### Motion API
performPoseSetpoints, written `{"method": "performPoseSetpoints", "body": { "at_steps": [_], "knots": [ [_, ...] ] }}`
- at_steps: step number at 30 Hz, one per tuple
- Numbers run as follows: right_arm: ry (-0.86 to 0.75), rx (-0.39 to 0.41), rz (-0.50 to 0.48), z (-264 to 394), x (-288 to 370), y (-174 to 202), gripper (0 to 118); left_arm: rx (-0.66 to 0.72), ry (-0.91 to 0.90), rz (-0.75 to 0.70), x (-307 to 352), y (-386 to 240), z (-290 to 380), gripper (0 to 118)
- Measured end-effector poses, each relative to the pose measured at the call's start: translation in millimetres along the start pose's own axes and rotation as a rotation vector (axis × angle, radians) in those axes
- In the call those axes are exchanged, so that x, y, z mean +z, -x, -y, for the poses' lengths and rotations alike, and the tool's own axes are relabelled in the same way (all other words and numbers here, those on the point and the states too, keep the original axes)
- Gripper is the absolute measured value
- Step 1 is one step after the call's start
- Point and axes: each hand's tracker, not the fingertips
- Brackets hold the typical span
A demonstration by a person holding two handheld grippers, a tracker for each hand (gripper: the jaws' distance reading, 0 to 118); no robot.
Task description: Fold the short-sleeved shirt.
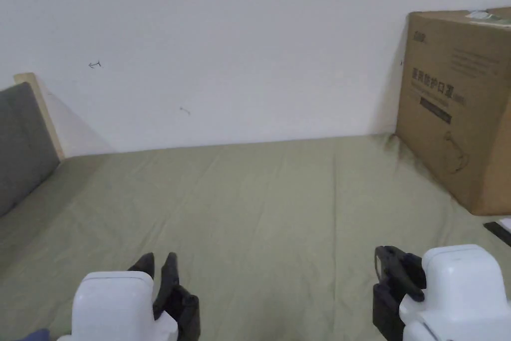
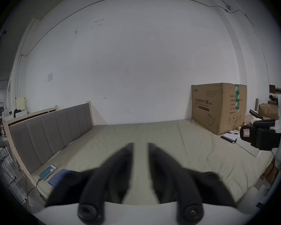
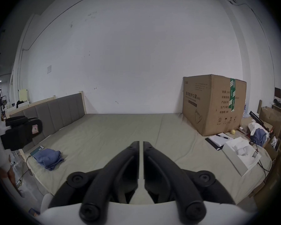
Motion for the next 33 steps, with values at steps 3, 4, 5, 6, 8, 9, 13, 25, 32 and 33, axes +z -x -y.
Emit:
{"method": "performPoseSetpoints", "body": {
  "at_steps": [3,4,5,6,8,9,13,25,32,33],
  "knots": [
    [-0.008,0.006,0.005,-3,4,-1,59,0.026,0.082,0.074,-4,1,-4,117],
    [-0.006,0.006,0.001,-2,3,-2,72,0.045,0.073,0.103,-3,1,-3,117],
    [-0.001,0.008,0.001,-2,3,-1,82,0.074,0.02,0.137,1,2,-2,117],
    [0.006,0.011,0.005,-1,3,-1,89,0.098,0.046,0.149,1,1,-1,117],
    [0.023,0.017,0.009,1,1,0,110,0.12,0.087,0.167,1,0,-3,117],
    [0.032,0.017,0.01,2,0,0,116,0.116,0.086,0.16,1,-2,-5,117],
    [0.017,0.011,0.019,3,1,0,118,0.105,0.067,0.132,5,-7,-18,117],
    [0.025,-0.049,0.061,-8,-2,-16,118,0.028,0.095,0.117,8,-12,-42,117],
    [0.029,-0.037,0.112,-10,-3,-20,118,0.044,0.123,0.062,7,-9,-40,117],
    [0.031,-0.04,0.113,-10,-4,-21,118,0.056,0.136,0.064,4,-7,-40,117]
  ]
}}
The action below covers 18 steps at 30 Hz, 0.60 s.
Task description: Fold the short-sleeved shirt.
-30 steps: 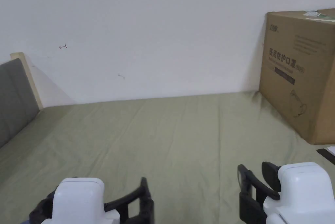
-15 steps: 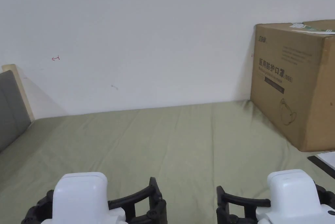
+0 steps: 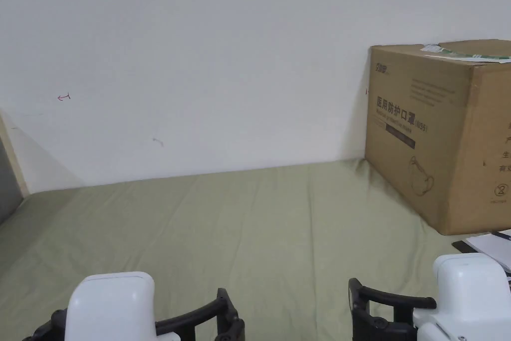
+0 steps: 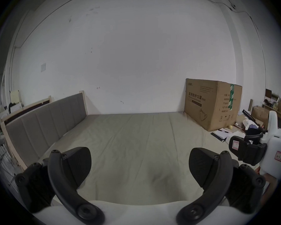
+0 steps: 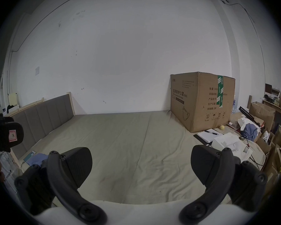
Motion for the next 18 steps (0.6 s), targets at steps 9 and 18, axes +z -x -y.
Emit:
{"method": "performPoseSetpoints", "body": {
  "at_steps": [9,18],
  "knots": [
    [0.001,0.012,0.008,0.1,0.1,4.7,118,0.009,-0.038,-0.06,-0.8,6.0,6.4,117],
    [-0.001,0.011,-0.007,0.1,0.5,8.7,118,0.009,-0.039,-0.072,0.6,5.3,5.7,117]
  ]
}}
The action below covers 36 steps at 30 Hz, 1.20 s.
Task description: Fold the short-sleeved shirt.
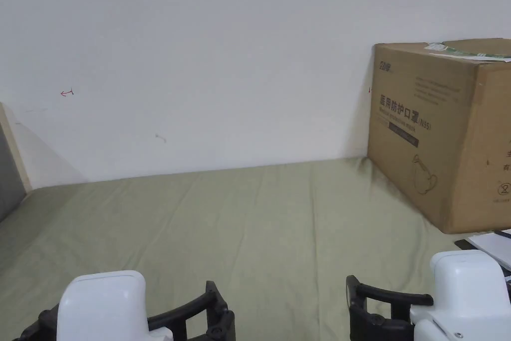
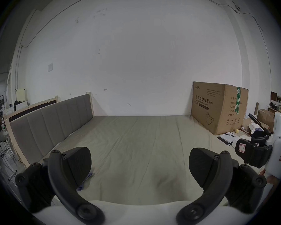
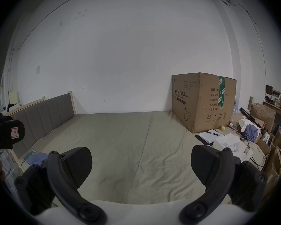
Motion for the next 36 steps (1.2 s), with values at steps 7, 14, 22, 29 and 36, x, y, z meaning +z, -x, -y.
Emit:
{"method": "performPoseSetpoints", "body": {
  "at_steps": [7,14,22,29,36],
  "knots": [
    [0.005,-0.006,-0.004,1,0,0,118,0.002,0.011,0.003,1,-1,1,117],
    [0.014,-0.002,-0.007,3,-1,1,118,0.025,0.052,-0.008,0,-1,2,117],
    [0.014,-0.009,-0.009,2,-1,0,118,0.079,0.1,0.056,4,5,0,117],
    [0.024,-0.005,-0.013,4,-2,1,118,0.106,0.087,0.091,11,8,-5,117],
    [0.013,-0.002,-0.018,3,0,3,118,0.068,0.052,0.012,10,5,-2,117]
  ]
}}
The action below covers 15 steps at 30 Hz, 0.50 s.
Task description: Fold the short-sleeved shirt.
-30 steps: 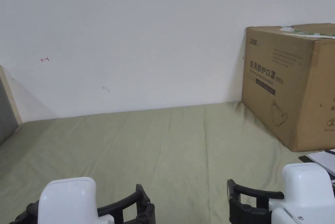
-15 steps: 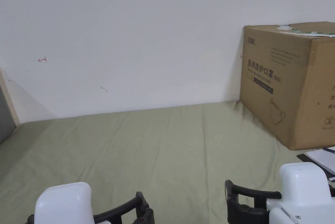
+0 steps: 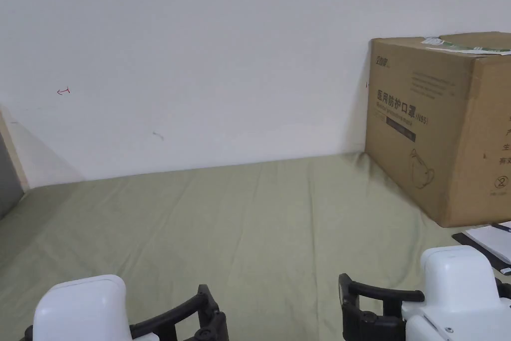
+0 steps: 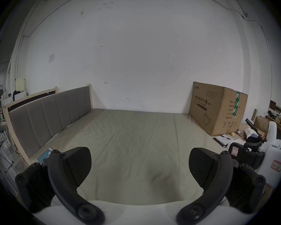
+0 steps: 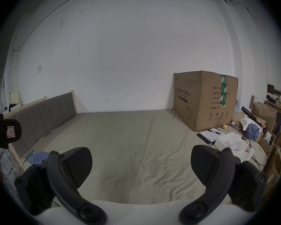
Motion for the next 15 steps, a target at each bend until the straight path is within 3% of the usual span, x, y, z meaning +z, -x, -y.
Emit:
{"method": "performPoseSetpoints", "body": {
  "at_steps": [15],
  "knots": [
    [0.011,-0.003,0.004,1.5,-1.6,-2.8,118,-0.029,0.01,-0.011,-2.7,-2.3,1.8,117]
  ]
}}
